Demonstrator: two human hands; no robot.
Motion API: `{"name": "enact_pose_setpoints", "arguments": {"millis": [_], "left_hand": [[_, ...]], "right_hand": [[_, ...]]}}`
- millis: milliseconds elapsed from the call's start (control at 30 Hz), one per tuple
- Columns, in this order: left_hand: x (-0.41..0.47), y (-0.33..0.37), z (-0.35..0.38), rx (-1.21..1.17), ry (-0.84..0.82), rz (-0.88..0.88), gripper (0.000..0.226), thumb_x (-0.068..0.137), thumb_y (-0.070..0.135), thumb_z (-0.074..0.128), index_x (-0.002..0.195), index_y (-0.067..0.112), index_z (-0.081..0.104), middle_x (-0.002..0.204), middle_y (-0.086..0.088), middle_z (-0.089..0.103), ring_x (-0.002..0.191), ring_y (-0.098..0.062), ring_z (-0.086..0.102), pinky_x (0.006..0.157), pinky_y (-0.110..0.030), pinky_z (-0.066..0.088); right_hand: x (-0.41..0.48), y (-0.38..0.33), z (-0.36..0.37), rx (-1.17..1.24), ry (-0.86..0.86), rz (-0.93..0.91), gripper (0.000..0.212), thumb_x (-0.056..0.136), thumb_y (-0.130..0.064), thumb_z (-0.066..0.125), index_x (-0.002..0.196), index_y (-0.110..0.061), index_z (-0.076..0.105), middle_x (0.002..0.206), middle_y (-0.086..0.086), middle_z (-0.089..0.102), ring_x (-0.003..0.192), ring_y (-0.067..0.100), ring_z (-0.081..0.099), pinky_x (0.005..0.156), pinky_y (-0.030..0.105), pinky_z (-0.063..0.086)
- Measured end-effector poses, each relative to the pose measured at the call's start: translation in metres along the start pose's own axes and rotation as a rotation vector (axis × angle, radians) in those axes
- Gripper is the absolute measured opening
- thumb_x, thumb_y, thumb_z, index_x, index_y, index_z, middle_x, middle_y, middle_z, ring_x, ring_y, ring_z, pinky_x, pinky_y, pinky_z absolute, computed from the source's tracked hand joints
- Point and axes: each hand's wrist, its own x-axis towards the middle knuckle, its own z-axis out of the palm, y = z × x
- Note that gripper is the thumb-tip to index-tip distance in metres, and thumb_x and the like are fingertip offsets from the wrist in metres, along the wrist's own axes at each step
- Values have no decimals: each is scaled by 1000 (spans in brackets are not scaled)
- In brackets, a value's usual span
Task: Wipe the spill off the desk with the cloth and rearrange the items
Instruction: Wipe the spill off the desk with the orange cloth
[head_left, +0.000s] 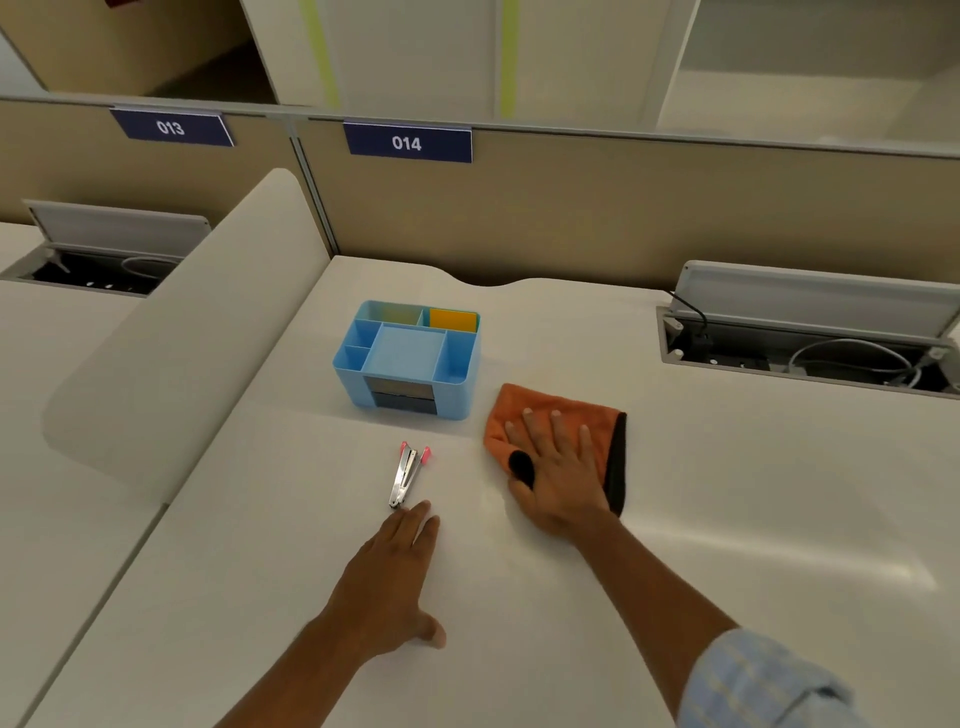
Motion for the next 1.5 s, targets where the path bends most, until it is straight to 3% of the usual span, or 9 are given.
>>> {"name": "enact_pose_setpoints", "arguments": {"millis": [167, 333, 533, 700, 800, 900, 1133, 1300, 1500], "left_hand": [[-6, -5, 2, -10, -9, -35, 142, 61, 76, 79, 164, 22, -3, 171, 7, -16, 160, -21, -7, 126, -39, 19], [-8, -6, 1, -5, -20, -18, 138, 67, 72, 79, 164, 21, -5, 170, 6, -21, 159, -21, -12, 126, -38, 22], [-5, 12, 1, -36, 5, 38, 129, 72, 65, 79, 164, 18, 2, 171, 7, -17, 159, -19, -8, 126, -33, 22], [-7, 16, -1, -60, 16, 39, 126, 72, 62, 81, 164, 18, 8, 172, 9, -10, 158, -18, -5, 126, -33, 23], [-5, 18, -5, -50, 24, 31, 127, 70, 62, 82, 164, 17, 10, 172, 7, -6, 158, -19, -2, 126, -34, 24], [-6, 13, -10, -40, 28, 19, 128, 68, 63, 83, 164, 16, 11, 172, 6, -3, 158, -19, 2, 126, -34, 25], [-15, -4, -8, -55, 34, -39, 131, 70, 66, 81, 164, 21, 2, 171, 11, -12, 158, -18, 0, 125, -35, 25], [-14, -10, -6, -53, 12, -36, 133, 68, 71, 78, 164, 20, 2, 171, 11, -12, 158, -19, 1, 126, -35, 24], [-12, -16, -3, -66, 37, -19, 132, 63, 68, 82, 164, 21, 11, 170, 16, -7, 155, -16, 4, 123, -32, 27]], "right_hand": [[-42, -41, 19, -25, -15, -222, 82, 93, -64, 26, 162, -42, -12, 173, -8, -19, 158, 27, -24, 124, 62, -10], [-108, -19, 32, 10, 21, -317, 86, 92, -55, 41, 163, -44, -6, 173, -11, -15, 160, 25, -16, 122, 58, -14], [-140, 61, 20, 18, 105, -34, 77, 93, -49, 38, 163, -43, 6, 174, -13, -2, 161, 21, -1, 127, 56, 3], [-85, 73, 3, 23, 109, 207, 75, 93, -63, 11, 158, -44, -20, 170, -12, -24, 159, 20, -21, 127, 52, -11], [-54, 54, -3, 62, 104, 250, 80, 89, -66, 8, 163, -40, -11, 172, -9, -19, 159, 26, -20, 126, 56, -15], [-34, 17, -4, 72, 65, 167, 80, 89, -66, 14, 163, -42, -8, 172, -10, -18, 159, 30, -19, 124, 59, -15], [-56, -62, 28, -15, 42, -241, 81, 94, -65, 33, 163, -43, -2, 174, -7, -12, 158, 29, -21, 124, 64, -12], [-102, -36, 41, -61, 44, -400, 83, 96, -63, 45, 164, -43, 1, 174, -8, -10, 159, 26, -20, 125, 64, -7], [-149, 34, 28, -52, 54, -373, 78, 94, -55, 45, 164, -43, 11, 175, -11, -2, 161, 24, -8, 126, 63, 6]]}}
